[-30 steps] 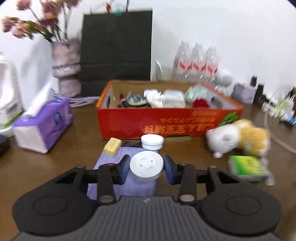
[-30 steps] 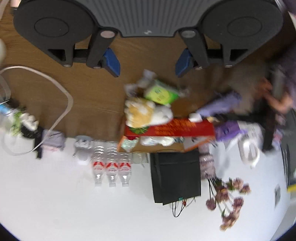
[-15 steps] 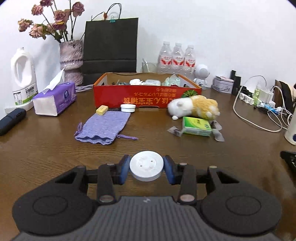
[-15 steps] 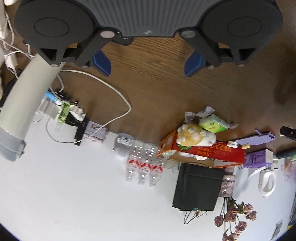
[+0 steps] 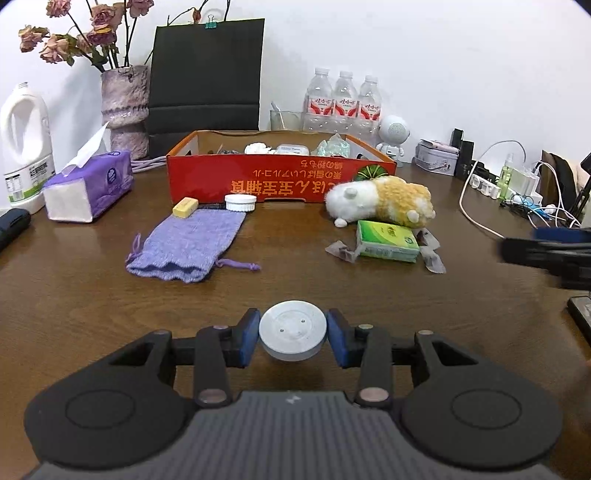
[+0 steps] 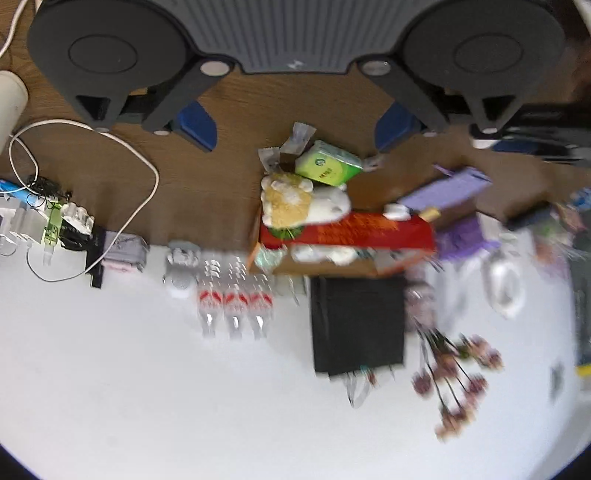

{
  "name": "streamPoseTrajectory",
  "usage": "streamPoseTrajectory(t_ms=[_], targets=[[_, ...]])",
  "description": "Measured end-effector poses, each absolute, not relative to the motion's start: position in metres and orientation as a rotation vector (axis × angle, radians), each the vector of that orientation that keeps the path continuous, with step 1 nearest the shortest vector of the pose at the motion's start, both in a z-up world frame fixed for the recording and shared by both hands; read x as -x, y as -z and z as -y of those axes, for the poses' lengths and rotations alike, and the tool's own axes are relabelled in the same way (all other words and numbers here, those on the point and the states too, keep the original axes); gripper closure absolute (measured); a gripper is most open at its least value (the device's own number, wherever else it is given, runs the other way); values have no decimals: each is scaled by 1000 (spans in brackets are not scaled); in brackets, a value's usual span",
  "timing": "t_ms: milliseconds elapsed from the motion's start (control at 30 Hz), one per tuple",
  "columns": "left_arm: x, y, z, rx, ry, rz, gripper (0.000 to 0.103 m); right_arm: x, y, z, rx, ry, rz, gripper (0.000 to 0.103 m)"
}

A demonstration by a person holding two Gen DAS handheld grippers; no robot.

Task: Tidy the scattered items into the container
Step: 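Grasp a clear wrapper beside the green packet with the right tool, then carry the lid and wrapper into the cardboard box and open both tools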

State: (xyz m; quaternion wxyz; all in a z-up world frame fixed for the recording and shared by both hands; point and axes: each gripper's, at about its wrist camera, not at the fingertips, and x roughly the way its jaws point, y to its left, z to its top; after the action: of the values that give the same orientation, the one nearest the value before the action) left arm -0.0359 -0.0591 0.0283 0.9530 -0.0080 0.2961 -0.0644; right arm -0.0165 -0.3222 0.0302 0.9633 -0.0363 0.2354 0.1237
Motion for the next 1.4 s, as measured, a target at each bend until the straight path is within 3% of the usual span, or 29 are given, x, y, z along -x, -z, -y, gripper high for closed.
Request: streamPoseTrajectory(t_ms=[67, 200, 267, 333, 433, 867, 1133, 1400], targets=[[28, -29, 58, 14, 138, -600, 62, -16, -20, 312, 86, -202, -548, 38], [18, -29, 52, 18, 154, -596, 62, -54, -2, 293, 62, -163, -657, 54], [15, -27, 47, 24, 157, -600, 62, -64, 4, 279, 56, -161, -694, 68], [12, -26, 45, 29, 163, -602, 62, -67, 7, 270, 57, -150, -705, 70], [11, -25, 44, 31, 167, -599, 62, -70, 7, 263, 51, -146, -705, 86], [56, -35, 40, 20, 122, -489, 62, 26, -35, 261, 3, -222, -524, 87], [105, -46, 29, 34, 78, -360, 62, 106, -40, 236, 20, -218, -280, 87], [108, -55, 18, 49, 66, -304, 62, 89, -37, 226, -3, -265, -238, 87]])
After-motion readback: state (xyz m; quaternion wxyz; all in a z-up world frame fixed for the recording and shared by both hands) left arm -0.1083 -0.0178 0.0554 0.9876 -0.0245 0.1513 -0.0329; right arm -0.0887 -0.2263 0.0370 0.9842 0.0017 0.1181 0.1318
